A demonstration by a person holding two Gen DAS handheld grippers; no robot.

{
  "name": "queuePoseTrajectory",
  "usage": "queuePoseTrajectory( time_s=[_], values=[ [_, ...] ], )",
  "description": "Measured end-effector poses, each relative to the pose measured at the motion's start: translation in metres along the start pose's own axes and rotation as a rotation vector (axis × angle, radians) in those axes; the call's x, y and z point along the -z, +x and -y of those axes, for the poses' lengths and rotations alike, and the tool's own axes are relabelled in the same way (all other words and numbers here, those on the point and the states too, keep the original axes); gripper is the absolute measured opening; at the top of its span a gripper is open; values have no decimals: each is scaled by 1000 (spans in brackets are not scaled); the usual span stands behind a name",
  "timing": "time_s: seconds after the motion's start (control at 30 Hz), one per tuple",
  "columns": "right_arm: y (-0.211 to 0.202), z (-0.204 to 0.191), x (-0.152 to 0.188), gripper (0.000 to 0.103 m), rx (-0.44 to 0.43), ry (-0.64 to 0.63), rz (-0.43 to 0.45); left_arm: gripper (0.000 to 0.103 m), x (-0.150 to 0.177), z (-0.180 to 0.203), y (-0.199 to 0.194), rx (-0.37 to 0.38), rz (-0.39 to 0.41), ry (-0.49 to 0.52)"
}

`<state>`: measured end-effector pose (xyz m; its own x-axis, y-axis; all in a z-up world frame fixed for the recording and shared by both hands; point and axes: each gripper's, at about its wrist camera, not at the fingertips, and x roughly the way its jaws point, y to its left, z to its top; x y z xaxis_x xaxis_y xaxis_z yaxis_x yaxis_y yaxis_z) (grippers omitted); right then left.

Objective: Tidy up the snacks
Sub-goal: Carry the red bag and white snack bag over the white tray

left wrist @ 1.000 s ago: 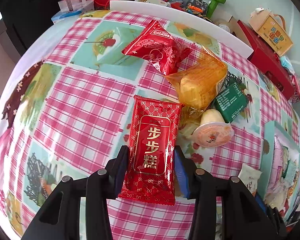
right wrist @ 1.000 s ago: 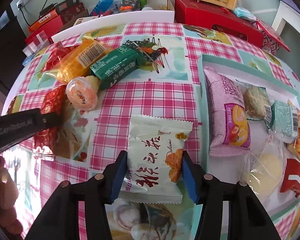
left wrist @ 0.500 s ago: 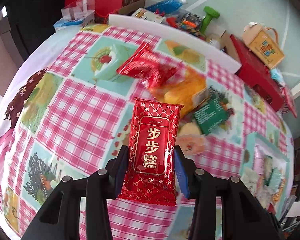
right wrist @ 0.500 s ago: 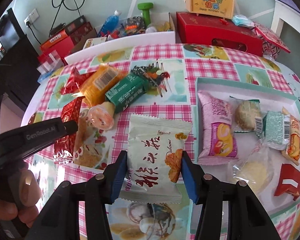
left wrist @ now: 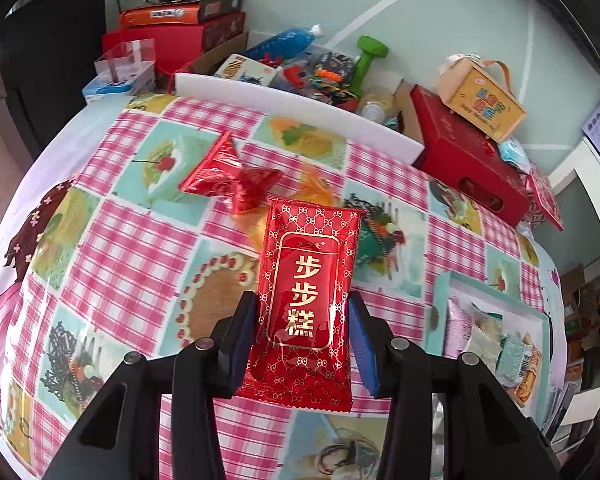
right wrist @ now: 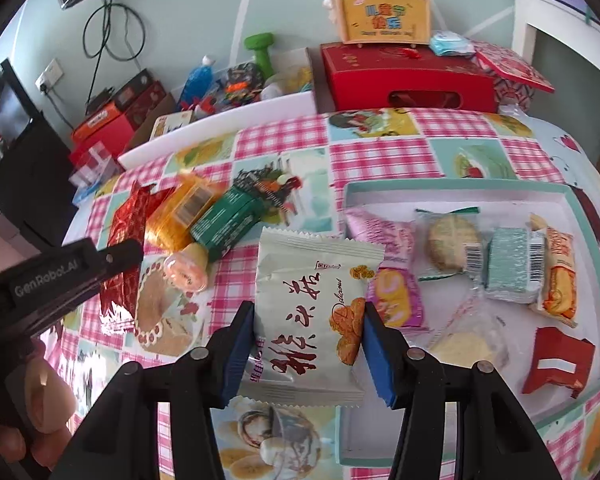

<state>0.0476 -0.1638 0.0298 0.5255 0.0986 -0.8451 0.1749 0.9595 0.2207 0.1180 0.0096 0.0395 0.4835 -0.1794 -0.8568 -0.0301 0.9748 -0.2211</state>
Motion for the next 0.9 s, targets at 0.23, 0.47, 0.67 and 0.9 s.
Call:
queuePoseTrajectory(
  time_s=[0.23, 0.47, 0.67, 0.9],
  values=[
    [-12, 34, -9, 55, 46, 75, 25, 46, 10, 33, 1, 61, -15, 62],
    [-19, 84, -14, 55, 97, 193, 33, 46, 24, 69, 1, 123, -33, 145],
    [-28, 123, -14, 55, 148, 280, 52, 46, 40, 105, 3, 167, -54, 233],
    [-39, 174, -10, 55, 232, 396, 71, 46, 59, 143, 6, 208, -70, 333]
  ],
)
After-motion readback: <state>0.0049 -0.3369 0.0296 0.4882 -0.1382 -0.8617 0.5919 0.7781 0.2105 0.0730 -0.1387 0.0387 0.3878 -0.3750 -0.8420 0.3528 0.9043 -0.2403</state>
